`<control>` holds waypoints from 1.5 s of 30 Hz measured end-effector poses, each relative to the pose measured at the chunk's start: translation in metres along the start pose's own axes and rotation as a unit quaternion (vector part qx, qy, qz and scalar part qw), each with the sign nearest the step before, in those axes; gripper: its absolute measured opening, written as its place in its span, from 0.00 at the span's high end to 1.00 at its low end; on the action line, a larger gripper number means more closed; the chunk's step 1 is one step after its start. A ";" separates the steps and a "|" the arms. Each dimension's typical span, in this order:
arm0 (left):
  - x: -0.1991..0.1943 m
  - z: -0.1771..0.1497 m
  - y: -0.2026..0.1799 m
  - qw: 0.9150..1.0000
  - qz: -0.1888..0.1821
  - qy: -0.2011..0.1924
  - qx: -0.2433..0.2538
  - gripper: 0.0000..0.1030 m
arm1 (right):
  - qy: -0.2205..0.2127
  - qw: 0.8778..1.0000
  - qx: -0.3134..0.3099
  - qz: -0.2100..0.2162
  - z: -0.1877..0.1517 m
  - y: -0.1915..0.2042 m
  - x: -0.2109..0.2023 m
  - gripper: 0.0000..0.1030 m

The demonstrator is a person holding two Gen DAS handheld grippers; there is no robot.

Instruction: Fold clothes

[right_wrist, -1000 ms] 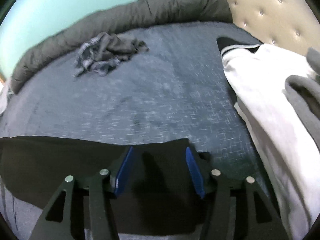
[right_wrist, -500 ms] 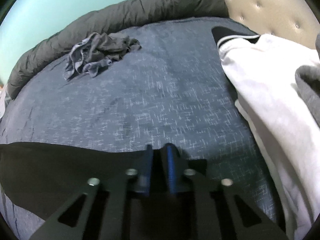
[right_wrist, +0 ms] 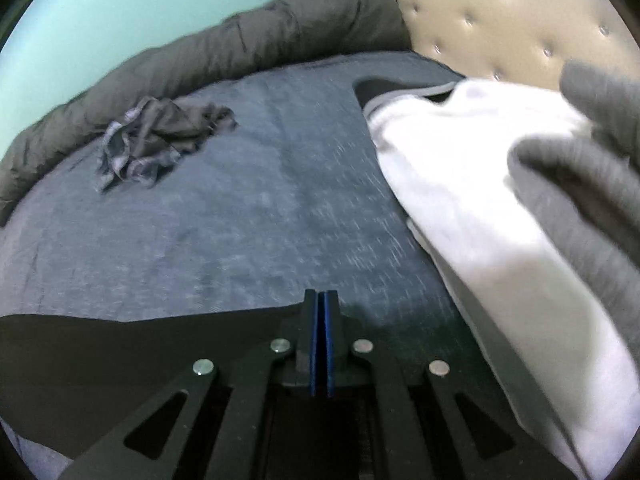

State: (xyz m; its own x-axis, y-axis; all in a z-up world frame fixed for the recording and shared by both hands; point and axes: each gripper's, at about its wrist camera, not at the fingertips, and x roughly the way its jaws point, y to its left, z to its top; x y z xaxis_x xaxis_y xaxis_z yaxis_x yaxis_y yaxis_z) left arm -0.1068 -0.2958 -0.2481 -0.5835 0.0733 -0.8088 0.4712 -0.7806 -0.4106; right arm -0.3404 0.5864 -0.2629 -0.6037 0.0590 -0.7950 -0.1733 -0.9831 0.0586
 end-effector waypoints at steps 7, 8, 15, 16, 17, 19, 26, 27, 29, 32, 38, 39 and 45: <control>-0.003 0.000 0.000 1.000 -0.004 0.002 0.001 0.33 | 0.016 1.000 -0.010 -0.010 0.002 0.007 0.018 0.97; -0.005 0.000 0.001 1.000 -0.005 0.000 -0.001 0.33 | 0.028 0.999 -0.012 -0.016 0.002 0.010 0.020 0.97; -0.022 -0.002 0.009 1.000 -0.014 -0.012 -0.015 0.33 | -0.031 0.999 0.016 -0.021 -0.009 0.017 -0.035 0.83; -0.026 -0.004 0.010 1.000 -0.017 -0.014 -0.016 0.33 | -0.033 0.999 0.023 0.009 -0.014 0.024 -0.044 0.80; -0.029 -0.006 0.010 0.999 -0.021 -0.016 -0.018 0.33 | -0.032 0.999 0.026 0.028 -0.020 0.031 -0.052 0.76; -0.037 -0.012 0.010 0.999 -0.028 -0.021 -0.021 0.33 | -0.027 0.997 0.023 0.071 -0.039 0.056 -0.071 0.76; -0.054 -0.033 0.003 0.998 -0.041 -0.028 -0.023 0.32 | 0.035 0.981 -0.017 0.188 -0.109 0.157 -0.099 0.75; -0.056 -0.037 0.002 0.998 -0.041 -0.028 -0.025 0.32 | 0.046 0.978 -0.026 0.203 -0.120 0.174 -0.101 0.75; -0.056 -0.046 -0.003 0.999 -0.036 -0.027 -0.025 0.32 | 0.071 0.968 -0.049 0.236 -0.143 0.212 -0.102 0.75; -0.053 -0.063 -0.011 0.999 -0.037 -0.024 -0.018 0.31 | 0.095 0.955 -0.089 0.267 -0.176 0.267 -0.105 0.75; -0.038 -0.095 -0.017 0.999 -0.039 -0.017 -0.008 0.31 | 0.129 0.937 -0.113 0.305 -0.224 0.350 -0.102 0.75; -0.036 -0.100 -0.015 0.999 -0.039 -0.015 -0.008 0.31 | 0.132 0.935 -0.116 0.307 -0.228 0.360 -0.101 0.75; -0.027 -0.115 0.005 0.998 -0.048 -0.018 -0.022 0.31 | 0.138 0.932 -0.140 0.306 -0.237 0.407 -0.093 0.75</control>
State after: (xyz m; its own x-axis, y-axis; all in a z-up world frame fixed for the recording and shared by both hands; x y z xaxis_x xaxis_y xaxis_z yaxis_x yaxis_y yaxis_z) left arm -0.0124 -0.2300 -0.2767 -0.6507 0.1234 -0.7492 0.4404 -0.7425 -0.5048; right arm -0.1709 0.1397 -0.3082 -0.2925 -0.5361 -0.7919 0.3698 -0.8271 0.4233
